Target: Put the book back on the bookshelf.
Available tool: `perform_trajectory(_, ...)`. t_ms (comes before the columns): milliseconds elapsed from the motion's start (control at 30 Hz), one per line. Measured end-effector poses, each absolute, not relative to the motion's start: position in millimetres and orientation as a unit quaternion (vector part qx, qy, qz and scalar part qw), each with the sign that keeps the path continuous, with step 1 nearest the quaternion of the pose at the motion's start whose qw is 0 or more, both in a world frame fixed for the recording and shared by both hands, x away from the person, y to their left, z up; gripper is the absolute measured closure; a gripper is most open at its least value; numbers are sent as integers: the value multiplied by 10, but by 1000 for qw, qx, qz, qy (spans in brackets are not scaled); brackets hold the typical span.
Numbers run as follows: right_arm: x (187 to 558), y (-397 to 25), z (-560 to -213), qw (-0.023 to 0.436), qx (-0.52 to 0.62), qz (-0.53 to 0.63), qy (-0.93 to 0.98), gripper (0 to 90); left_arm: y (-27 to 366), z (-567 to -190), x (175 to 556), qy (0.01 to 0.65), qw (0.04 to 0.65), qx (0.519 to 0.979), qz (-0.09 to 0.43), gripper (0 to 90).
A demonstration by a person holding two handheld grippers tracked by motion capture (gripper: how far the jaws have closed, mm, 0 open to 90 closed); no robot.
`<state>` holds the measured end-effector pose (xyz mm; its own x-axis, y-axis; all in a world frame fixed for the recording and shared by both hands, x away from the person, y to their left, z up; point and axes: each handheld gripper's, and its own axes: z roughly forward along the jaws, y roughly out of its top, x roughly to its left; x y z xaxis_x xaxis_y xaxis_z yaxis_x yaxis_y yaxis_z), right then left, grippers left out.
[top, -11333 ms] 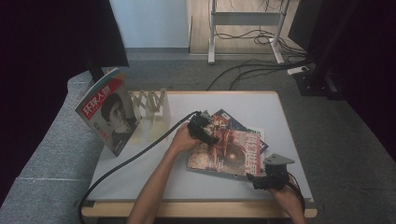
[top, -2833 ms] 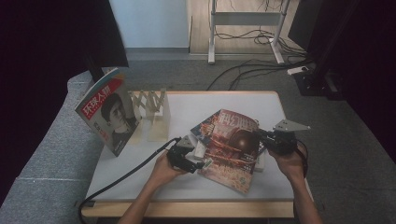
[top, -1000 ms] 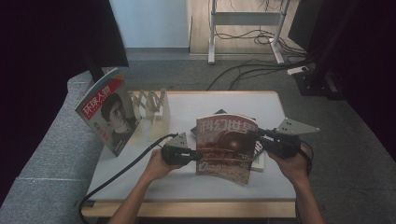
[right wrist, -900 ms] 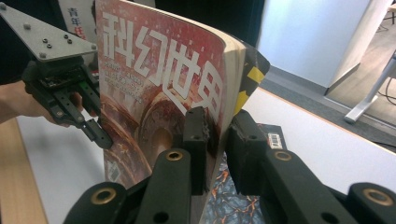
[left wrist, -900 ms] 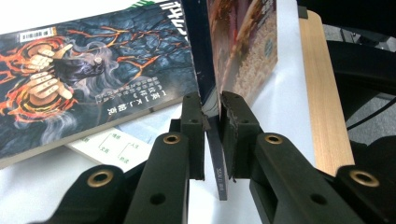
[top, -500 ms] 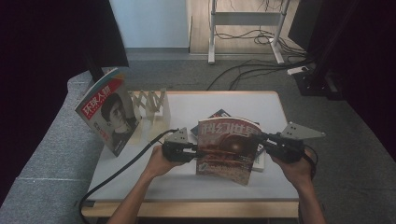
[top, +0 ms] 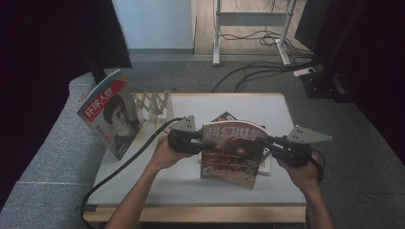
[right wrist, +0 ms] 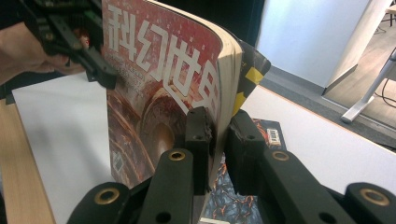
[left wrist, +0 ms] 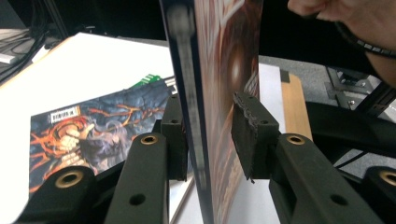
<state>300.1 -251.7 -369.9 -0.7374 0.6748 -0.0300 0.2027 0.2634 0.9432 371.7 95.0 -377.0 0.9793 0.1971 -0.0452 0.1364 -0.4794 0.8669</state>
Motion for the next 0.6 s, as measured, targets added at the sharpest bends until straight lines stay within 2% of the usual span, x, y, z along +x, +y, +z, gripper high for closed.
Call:
perform_trajectory(367,2996,-2496,-3680,223,282,531,768,781,793,-3498,3786,92,499,860,52,681)
perform_trajectory(467,2995,-2496,-3679,223,282,530,768,781,758,-3450,3777,92,489,864,73,745)
perform_trajectory(600,3003,-2508,-3685,222,284,530,768,772,763,-3447,3754,80,493,864,65,812)
